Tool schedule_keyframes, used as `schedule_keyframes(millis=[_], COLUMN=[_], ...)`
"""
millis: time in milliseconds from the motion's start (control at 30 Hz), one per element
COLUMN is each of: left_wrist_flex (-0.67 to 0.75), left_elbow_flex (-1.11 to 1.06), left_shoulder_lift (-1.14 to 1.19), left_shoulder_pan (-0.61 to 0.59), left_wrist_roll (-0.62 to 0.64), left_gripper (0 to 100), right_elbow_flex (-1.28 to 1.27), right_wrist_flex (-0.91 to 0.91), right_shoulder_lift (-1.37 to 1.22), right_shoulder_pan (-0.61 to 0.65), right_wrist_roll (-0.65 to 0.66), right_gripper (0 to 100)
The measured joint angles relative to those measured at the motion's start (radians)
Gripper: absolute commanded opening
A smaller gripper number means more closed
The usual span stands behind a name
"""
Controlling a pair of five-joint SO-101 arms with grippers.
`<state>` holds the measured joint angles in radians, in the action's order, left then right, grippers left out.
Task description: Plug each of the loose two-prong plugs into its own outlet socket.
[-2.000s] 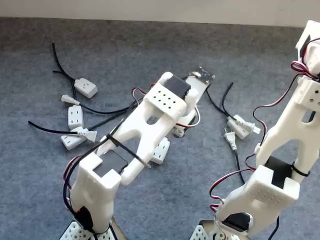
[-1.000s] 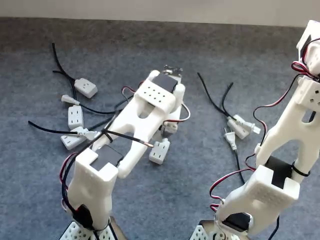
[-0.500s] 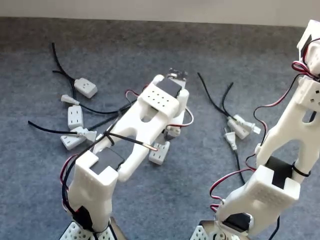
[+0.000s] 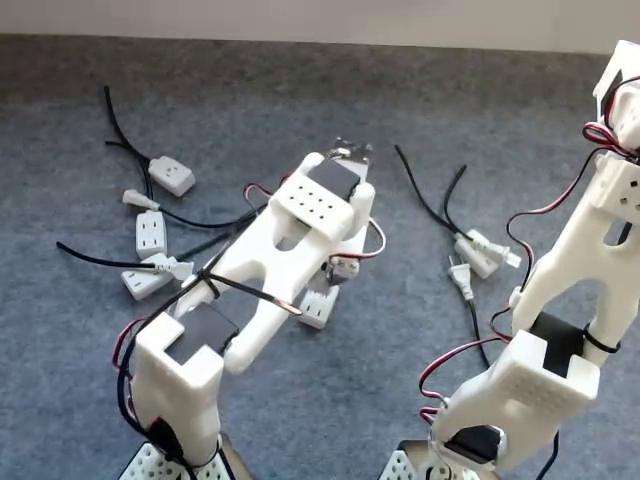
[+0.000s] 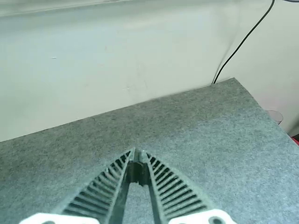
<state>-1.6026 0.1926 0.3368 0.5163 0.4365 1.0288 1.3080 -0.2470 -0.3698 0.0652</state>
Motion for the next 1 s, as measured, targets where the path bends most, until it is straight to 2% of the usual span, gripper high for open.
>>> schedule_keyframes(millis=[333, 500, 1000], left_wrist_flex=[0.028, 0.068, 0.071], left_elbow_flex=[-0.120, -0.144, -0.155], left_shoulder_lift=[-0.037, -0.049, -0.095], left_shoulder_pan=[0.015, 0.075, 0.078], left_wrist_roll=[-0.012, -0.012, 0.006], left_gripper=[1, 1, 1], right_elbow_flex=[0.000, 0.000, 0.000], right_wrist_flex=[0.000, 0.000, 0.000], right_shoulder_lift=[0.000, 0.000, 0.000], right_shoulder_pan=[0.000, 0.000, 0.000], right_wrist_roll=[0.000, 0.000, 0.000], right_gripper=[0.9, 0.9, 0.9])
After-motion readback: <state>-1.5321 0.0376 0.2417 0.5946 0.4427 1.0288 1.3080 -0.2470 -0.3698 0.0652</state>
